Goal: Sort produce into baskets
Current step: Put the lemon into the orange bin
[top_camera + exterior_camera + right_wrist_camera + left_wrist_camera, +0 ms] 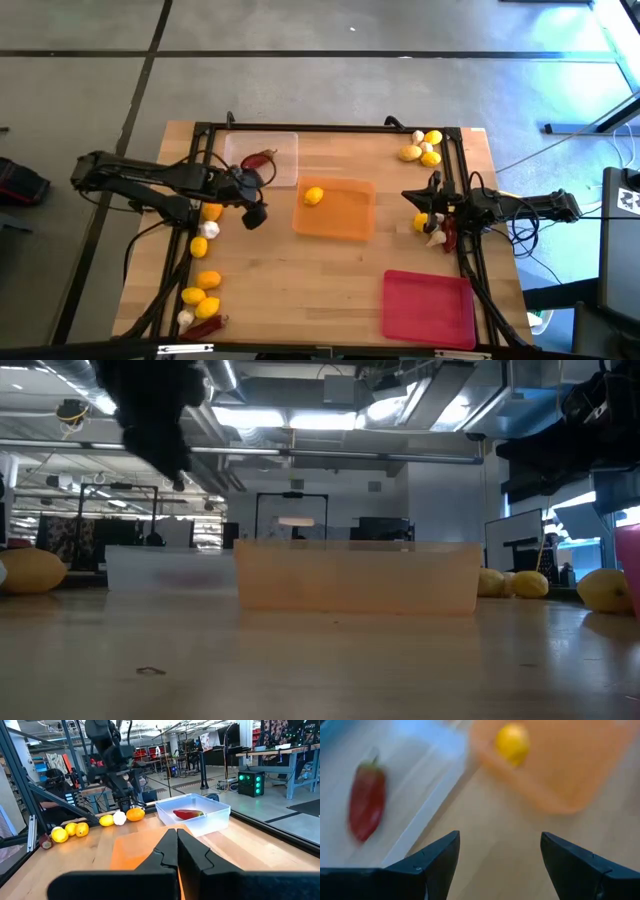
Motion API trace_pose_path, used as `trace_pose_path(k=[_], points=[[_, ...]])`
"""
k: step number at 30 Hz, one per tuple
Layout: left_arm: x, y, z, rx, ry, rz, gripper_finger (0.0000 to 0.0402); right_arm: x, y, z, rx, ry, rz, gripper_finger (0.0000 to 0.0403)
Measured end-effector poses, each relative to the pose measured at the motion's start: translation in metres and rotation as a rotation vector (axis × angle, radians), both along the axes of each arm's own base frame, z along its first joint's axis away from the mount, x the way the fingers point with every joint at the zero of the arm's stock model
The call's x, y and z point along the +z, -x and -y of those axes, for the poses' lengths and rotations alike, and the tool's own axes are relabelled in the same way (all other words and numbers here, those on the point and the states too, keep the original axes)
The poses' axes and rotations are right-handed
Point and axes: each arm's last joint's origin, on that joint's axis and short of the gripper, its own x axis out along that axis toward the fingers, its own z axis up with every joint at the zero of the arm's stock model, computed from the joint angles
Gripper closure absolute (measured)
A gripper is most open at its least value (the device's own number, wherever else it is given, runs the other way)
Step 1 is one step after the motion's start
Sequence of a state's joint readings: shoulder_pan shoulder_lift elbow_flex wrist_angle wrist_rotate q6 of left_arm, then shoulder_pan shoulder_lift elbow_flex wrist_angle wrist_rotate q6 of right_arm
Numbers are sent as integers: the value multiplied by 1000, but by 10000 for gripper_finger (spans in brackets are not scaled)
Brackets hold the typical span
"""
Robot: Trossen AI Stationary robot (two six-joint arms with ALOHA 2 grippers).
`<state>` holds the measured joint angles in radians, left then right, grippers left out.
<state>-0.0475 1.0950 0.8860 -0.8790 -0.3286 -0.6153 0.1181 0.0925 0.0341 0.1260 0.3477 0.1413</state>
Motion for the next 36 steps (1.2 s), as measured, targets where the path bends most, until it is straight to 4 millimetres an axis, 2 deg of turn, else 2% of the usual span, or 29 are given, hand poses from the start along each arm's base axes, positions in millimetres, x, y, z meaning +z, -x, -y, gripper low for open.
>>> trace_pose_path(k=[5,10,24,36], points=[[-7,12,-1,115,14,-129,130,0,0,0,0,1,-3,398],[-10,18,-2,260,57,-152,130,0,0,0,0,1,-3,398],[-32,18,-2,361,18,-429,130,0,0,0,0,1,-2,398],[-76,21,-1,424,22,-686,130,0,0,0,0,1,-2,398]])
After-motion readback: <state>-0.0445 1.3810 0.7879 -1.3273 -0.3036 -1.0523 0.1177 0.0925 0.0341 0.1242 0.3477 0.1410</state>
